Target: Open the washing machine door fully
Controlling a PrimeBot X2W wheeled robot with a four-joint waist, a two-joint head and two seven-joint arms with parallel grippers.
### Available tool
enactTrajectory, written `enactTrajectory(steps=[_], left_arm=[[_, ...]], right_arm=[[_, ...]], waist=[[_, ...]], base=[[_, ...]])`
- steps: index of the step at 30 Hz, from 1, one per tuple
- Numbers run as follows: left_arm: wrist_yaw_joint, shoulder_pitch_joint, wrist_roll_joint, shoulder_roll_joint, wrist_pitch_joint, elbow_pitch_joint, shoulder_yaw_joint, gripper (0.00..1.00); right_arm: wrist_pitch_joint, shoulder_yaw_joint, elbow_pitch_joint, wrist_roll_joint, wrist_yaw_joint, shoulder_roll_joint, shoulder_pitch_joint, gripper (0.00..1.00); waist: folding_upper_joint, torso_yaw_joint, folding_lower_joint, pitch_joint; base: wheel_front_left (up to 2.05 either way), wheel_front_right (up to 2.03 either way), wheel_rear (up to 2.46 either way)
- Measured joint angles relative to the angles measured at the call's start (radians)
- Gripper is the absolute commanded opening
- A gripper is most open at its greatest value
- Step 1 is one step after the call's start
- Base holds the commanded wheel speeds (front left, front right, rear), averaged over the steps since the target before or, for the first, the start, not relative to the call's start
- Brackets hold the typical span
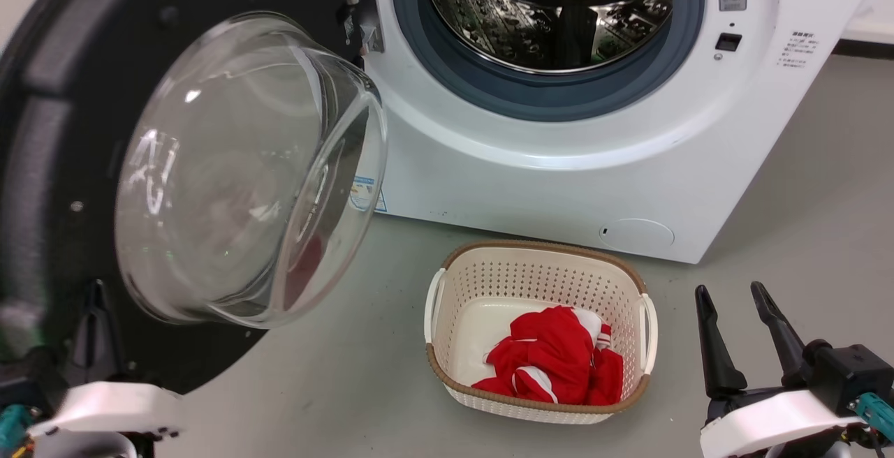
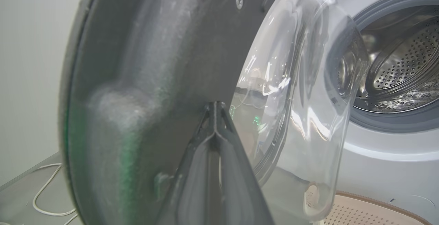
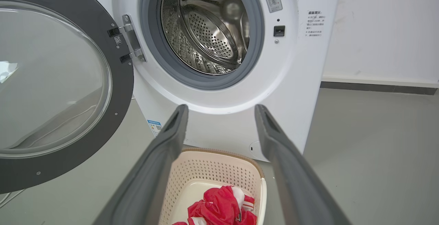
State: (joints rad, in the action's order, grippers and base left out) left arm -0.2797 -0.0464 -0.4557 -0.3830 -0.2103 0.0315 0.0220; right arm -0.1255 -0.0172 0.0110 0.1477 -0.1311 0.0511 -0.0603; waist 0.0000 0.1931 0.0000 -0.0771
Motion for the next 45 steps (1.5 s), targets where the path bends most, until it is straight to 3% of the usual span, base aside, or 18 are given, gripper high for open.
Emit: enactTrajectory(steps=[12, 18, 24, 32, 34, 35, 36, 37, 45], left_arm=[[0.069, 0.163, -0.041, -0.071, -0.043, -0.259, -0.104, 0.0], [0.091, 0.197, -0.036, -0.074, -0.05, -0.322, -0.13, 0.0], [0.087, 0.139, 0.003, 0.0, -0.052, -0.242, -0.163, 0.0], [0.104, -0.01, 0.075, 0.138, -0.053, -0.098, -0.148, 0.0], [0.113, -0.039, 0.088, 0.172, -0.053, -0.072, -0.132, 0.43], [0.114, -0.052, 0.093, 0.187, -0.053, -0.066, -0.123, 0.7], [0.121, -0.062, 0.101, 0.201, -0.053, -0.058, -0.117, 0.7], [0.127, -0.07, 0.108, 0.213, -0.053, -0.049, -0.107, 1.0], [0.183, -0.063, 0.205, 0.277, -0.053, 0.014, -0.015, 1.0]], right_arm=[[0.002, -0.002, 0.005, -0.008, 0.0, 0.0, 0.023, 1.0], [-0.001, 0.001, -0.005, -0.008, 0.0, 0.0, 0.029, 1.0], [-0.007, -0.001, -0.014, -0.006, 0.0, 0.0, 0.026, 1.0], [-0.019, 0.002, -0.026, 0.001, 0.0, 0.0, 0.02, 1.0], [-0.02, 0.003, -0.026, 0.001, 0.0, 0.0, 0.02, 1.0], [-0.022, 0.003, -0.026, 0.001, 0.0, 0.0, 0.019, 1.0], [-0.023, 0.003, -0.026, 0.001, 0.0, 0.0, 0.019, 1.0], [-0.024, 0.002, -0.026, 0.001, 0.0, 0.0, 0.019, 1.0], [-0.018, -0.008, -0.008, -0.024, 0.0, 0.0, 0.013, 1.0]], waist=[[0.0, -0.024, 0.0001, -0.039], [0.0, -0.03, 0.0, -0.036], [0.0, -0.035, 0.0, -0.015], [0.0, -0.041, 0.0, 0.016], [0.0, -0.044, 0.0, 0.024], [0.0, -0.047, 0.0, 0.027], [0.0, -0.05, 0.0, 0.03], [0.0, -0.052, 0.0, 0.034], [0.0, -0.083, 0.0, 0.06]], base=[[0.0, 0.0, 0.0], [0.0, 0.0, 0.0], [0.0, 0.0, 0.0], [0.0, 0.0, 0.0], [0.0, 0.0, 0.0], [0.0, 0.0, 0.0], [0.0, 0.0, 0.0], [0.0, 0.0, 0.0], [0.0, 0.0, 0.0]])
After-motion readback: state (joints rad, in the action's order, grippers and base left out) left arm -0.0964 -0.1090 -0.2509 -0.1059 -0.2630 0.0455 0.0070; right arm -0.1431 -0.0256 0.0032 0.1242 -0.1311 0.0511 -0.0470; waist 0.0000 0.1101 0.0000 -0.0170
